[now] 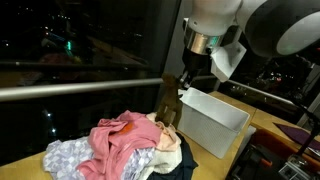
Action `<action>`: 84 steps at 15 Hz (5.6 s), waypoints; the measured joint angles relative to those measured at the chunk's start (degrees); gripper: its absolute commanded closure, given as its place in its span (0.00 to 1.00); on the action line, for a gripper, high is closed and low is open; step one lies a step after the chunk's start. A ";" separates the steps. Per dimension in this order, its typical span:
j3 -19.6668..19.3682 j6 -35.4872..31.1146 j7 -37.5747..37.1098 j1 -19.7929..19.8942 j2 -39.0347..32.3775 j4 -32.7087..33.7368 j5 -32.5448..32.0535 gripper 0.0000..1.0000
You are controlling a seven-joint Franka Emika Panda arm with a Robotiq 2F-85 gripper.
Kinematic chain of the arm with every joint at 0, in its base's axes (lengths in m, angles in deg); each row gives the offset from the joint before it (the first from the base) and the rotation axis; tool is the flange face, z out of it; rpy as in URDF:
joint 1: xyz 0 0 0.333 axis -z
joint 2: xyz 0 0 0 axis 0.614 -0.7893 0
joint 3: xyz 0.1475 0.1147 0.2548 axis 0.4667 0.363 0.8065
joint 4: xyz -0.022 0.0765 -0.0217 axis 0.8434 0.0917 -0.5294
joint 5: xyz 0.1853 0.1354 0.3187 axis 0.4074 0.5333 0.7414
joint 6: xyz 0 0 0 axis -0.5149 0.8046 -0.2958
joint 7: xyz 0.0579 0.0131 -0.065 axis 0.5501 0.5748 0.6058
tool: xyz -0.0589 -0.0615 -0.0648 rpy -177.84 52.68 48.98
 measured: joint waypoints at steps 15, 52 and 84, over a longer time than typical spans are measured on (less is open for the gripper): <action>0.07 0.00 -1.15 -0.49 -1.73 -0.01 0.18 0.58; 0.47 -0.02 -6.43 -2.60 -1.99 -2.00 1.50 0.00; -12.84 -33.18 16.24 18.93 -23.71 9.40 13.80 0.00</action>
